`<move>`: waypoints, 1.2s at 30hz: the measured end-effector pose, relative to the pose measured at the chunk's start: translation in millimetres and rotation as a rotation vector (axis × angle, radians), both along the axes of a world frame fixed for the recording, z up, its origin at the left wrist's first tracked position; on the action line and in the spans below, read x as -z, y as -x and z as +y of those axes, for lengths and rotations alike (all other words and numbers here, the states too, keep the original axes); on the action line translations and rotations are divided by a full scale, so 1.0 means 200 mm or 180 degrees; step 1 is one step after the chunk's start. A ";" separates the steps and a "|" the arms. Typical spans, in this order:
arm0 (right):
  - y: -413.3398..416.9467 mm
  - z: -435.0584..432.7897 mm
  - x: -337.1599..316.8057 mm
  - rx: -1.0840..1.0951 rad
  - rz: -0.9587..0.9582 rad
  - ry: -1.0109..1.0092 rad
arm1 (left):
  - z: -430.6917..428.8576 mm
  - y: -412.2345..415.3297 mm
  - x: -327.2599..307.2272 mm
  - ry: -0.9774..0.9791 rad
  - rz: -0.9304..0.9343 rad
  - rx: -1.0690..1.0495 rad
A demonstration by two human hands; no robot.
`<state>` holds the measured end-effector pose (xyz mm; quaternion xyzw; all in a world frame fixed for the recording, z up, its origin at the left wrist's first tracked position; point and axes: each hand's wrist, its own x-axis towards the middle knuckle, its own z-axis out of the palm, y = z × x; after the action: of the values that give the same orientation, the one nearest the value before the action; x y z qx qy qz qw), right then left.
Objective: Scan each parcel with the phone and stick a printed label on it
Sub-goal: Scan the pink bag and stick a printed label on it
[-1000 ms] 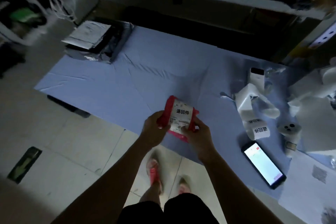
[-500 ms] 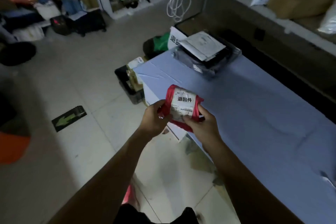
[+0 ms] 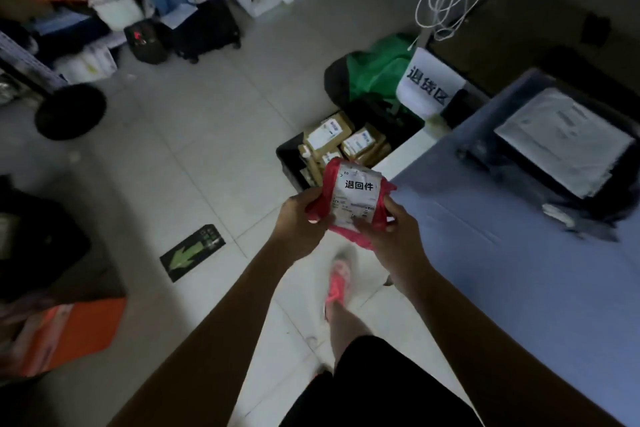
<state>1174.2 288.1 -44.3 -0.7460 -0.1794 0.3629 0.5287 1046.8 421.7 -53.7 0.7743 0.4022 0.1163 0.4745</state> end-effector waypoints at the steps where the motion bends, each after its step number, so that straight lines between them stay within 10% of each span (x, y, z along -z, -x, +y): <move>1: -0.02 0.12 0.06 -0.0018 0.0100 0.0040 | 0.11 -0.02 0.05 0.0012 0.0070 -0.0042; 22: -0.16 1.66 1.87 0.1506 0.1362 0.0876 | 1.82 -0.56 1.79 0.0743 0.1132 0.1519; 36: -0.16 1.94 2.76 0.1541 -0.0065 0.1717 | 2.08 -0.66 2.71 0.0034 0.0839 0.2126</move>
<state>1205.8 675.4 -595.4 -0.8831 0.0994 0.2541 0.3816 1179.7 837.0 -595.5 0.8689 0.1854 -0.1482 0.4343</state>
